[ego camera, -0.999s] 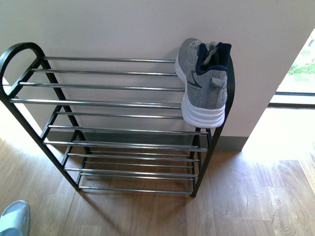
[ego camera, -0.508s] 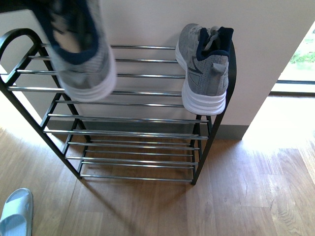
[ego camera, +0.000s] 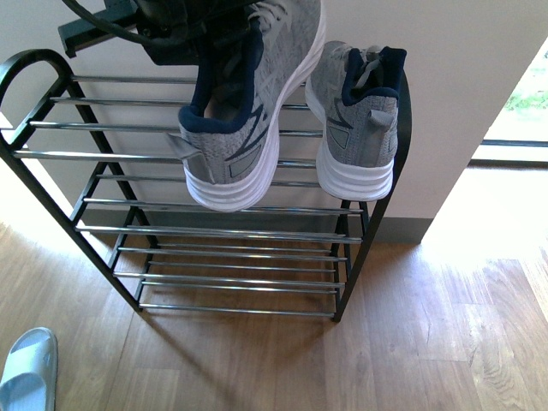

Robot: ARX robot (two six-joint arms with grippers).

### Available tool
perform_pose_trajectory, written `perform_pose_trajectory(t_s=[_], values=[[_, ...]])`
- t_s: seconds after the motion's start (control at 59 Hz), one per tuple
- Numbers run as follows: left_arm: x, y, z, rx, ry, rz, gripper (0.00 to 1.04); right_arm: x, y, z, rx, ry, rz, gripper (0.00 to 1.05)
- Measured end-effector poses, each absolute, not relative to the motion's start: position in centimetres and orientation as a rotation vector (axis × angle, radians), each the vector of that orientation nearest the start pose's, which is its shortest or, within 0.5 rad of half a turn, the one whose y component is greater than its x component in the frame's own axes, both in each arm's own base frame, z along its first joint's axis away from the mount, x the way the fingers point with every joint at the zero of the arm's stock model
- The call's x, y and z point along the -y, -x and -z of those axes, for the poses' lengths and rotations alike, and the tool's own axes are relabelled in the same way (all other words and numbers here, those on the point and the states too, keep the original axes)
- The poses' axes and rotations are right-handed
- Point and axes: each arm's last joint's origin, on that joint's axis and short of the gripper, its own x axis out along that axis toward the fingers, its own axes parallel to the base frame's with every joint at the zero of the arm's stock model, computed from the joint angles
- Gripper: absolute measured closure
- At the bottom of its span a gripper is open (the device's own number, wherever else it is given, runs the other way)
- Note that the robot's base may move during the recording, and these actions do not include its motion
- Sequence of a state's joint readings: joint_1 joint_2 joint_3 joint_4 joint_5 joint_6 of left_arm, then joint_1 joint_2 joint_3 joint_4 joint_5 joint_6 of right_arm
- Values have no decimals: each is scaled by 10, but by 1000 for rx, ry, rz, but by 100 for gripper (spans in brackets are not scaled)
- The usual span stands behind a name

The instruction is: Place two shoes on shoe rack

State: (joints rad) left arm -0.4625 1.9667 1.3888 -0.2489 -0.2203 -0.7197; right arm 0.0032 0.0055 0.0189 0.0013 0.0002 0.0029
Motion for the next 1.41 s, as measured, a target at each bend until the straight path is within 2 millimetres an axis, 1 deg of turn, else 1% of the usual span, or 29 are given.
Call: perform_pose_trajectory(t_s=[0.22,0.322,0.356,0.542,0.661,0.796,0.898,1.118,1.169,1.186,1.237,1.254,1.287,1.304,1.338,1.406], values=[[181,-389,-193,-788,460,-71,103,0,-97,-170,15,-3,-3,9],[185,-397,-184,-814,495,-66,103,0,-97,-170,15,-3,-3,9],[188,-401,-177,-829,504,-69,103,0,-97,-170,15,-3,-3,9],[198,-411,-158,-868,508,-75,103,0,-97,-170,15,-3,-3,9],[202,-420,-156,-879,516,-86,103,0,-97,-170,15,-3,-3,9],[213,-435,-149,-901,513,-82,103,0,-97,-170,15,-3,-3,9],[218,-446,-146,-905,479,-90,103,0,-97,-170,15,-3,-3,9],[218,-451,-148,-908,420,-45,102,0,-97,-170,15,-3,-3,9],[218,-451,-149,-901,422,-14,90,0,-97,-170,15,-3,-3,9],[218,-450,-151,-896,419,-5,85,0,-97,-170,15,-3,-3,9],[216,-445,-157,-896,419,16,74,0,-97,-170,15,-3,-3,9],[215,-442,-162,-892,423,29,69,0,-97,-170,15,-3,-3,9],[212,-438,-170,-890,433,42,62,0,-97,-170,15,-3,-3,9],[210,-434,-178,-886,441,56,56,0,-97,-170,15,-3,-3,9],[206,-429,-189,-877,453,69,49,0,-97,-170,15,-3,-3,9],[192,-414,-217,-836,477,85,32,0,-97,-170,15,-3,-3,9]])
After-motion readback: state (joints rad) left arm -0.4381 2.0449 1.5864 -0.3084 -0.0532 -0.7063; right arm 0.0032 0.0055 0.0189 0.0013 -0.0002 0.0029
